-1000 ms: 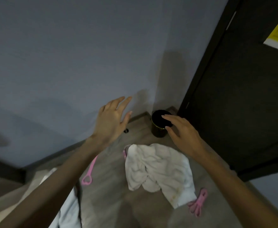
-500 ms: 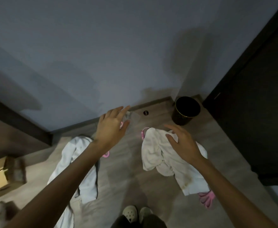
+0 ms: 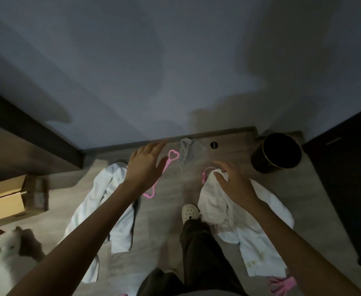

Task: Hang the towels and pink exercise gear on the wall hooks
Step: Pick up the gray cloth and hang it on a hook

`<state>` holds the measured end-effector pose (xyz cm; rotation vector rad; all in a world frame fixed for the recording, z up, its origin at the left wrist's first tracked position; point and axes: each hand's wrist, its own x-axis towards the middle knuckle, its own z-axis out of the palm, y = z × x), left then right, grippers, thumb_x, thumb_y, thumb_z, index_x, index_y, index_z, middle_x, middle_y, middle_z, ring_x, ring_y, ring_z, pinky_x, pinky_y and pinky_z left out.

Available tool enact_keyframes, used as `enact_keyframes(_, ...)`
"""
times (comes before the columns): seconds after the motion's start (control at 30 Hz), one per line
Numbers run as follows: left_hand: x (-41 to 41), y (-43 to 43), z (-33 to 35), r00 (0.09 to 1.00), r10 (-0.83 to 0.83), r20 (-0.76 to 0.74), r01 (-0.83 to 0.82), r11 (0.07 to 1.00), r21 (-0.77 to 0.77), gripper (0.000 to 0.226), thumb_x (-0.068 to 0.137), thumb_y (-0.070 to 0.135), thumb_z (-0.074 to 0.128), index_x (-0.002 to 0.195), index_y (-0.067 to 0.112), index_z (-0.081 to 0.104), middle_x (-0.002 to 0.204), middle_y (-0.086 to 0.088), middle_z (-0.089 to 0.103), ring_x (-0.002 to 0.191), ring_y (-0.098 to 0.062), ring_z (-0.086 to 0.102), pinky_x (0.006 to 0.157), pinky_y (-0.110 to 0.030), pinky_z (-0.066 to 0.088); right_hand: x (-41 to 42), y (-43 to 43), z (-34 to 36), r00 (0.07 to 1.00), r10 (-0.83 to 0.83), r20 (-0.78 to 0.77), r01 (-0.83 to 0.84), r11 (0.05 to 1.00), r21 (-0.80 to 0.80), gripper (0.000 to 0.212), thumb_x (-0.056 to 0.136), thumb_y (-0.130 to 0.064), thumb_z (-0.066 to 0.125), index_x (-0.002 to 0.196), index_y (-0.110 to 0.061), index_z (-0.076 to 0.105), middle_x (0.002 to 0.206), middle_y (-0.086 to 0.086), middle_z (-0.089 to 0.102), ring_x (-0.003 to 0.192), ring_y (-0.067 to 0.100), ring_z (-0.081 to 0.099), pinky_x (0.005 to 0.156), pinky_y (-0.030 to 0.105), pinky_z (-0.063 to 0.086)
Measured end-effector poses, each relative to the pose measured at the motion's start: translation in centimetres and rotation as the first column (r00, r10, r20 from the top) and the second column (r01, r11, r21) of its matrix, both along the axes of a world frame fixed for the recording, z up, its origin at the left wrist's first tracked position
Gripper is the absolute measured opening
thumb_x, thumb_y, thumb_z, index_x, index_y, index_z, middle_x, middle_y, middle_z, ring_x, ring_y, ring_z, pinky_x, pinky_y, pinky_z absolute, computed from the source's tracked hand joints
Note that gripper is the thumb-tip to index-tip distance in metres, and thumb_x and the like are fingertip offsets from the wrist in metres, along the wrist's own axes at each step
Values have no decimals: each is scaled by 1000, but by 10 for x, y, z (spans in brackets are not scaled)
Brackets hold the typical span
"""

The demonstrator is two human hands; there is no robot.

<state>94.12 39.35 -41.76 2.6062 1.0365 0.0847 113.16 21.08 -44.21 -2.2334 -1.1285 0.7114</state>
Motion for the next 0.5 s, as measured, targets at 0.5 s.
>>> enact_keyframes(0.5, 91, 109, -215, 993, 27, -114, -54, 970, -237, 50, 96, 38, 45, 143, 25, 36, 137, -7, 51, 116, -29, 53, 97, -41, 42, 75, 138, -197, 982, -114, -151, 86, 980, -177, 33, 94, -19, 50, 126, -18, 54, 124, 5, 60, 113, 21, 55, 86, 25, 41)
